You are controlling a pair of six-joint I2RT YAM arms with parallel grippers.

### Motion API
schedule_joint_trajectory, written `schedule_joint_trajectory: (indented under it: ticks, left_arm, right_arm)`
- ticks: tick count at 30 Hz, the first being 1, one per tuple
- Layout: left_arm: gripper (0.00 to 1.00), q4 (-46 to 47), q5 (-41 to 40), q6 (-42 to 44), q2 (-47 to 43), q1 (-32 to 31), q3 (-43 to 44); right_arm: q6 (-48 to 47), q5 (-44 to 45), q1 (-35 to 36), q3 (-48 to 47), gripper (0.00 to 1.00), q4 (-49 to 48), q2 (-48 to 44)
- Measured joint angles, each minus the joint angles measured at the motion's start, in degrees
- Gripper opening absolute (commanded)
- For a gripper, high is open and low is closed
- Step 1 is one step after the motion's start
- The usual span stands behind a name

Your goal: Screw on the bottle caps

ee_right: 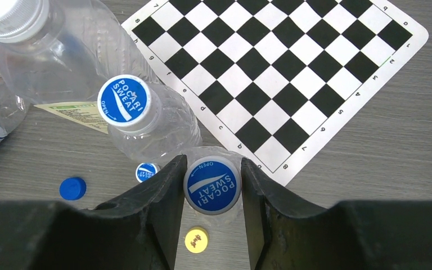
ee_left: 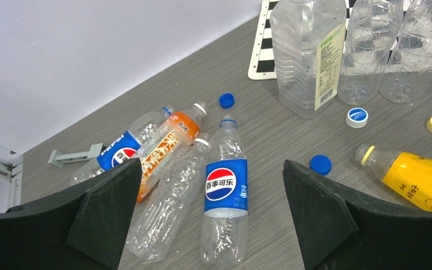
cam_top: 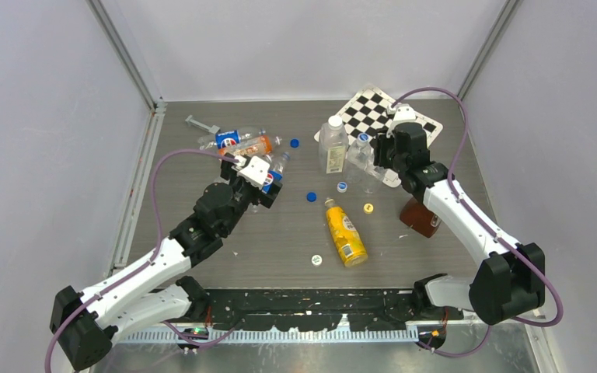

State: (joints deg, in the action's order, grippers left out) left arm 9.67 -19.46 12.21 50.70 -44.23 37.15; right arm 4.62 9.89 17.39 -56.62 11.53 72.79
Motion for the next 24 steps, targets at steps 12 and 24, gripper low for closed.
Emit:
schedule_joint_trajectory:
  ticks: [12,24]
  left_arm:
    - [1.0,0.0,0.4,0.0,0.0,0.0,0.0]
    - [1.0,-0.3,0.6,0.0,-1.9,0.0,0.0]
  right_arm:
    - [0.4,-0.7,0.0,0.0,0.78,0.9,-0.1]
    - [9.8,-3.4,0.0,0.3,0.97,4.0,-14.6]
